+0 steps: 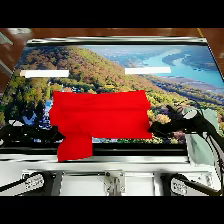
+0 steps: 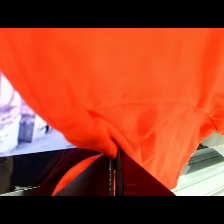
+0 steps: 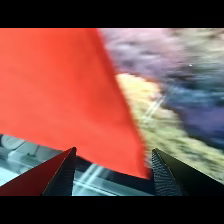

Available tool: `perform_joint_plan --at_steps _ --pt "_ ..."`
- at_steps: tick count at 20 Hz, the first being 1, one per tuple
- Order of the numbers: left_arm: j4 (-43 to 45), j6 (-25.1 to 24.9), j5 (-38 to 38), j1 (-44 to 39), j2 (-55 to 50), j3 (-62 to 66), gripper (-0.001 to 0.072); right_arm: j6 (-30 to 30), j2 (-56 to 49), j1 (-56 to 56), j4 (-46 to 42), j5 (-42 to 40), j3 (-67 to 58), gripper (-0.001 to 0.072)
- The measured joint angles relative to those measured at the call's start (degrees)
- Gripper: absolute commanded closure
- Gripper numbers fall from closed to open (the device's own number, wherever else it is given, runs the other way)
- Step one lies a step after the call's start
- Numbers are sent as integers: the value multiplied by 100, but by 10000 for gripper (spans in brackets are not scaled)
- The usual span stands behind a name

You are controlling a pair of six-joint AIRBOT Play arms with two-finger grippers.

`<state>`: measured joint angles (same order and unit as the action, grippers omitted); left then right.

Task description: Fold the shirts.

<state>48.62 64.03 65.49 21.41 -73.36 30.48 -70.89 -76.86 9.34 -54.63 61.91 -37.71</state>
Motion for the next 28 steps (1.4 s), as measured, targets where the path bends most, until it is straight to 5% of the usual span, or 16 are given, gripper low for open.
perform_joint_plan --at_steps 1,3,4,18,28 --pt "0 -2 0 0 0 0 669 -44 -2 -122 33 -94 28 139" --pt "-2 -20 4 0 0 0 669 -98 -9 -321 28 -365 81 526" --pt "-2 -24 7 0 0 2 669 -149 -20 -389 -28 -476 103 641" --pt "-531 -855 236 2 -59 2470 670 474 46 -887 509 -1694 -1532 640" --pt "-1419 -741 83 -42 -1989 4457 669 229 -1589 -1121 341 -2487 -3237 640"
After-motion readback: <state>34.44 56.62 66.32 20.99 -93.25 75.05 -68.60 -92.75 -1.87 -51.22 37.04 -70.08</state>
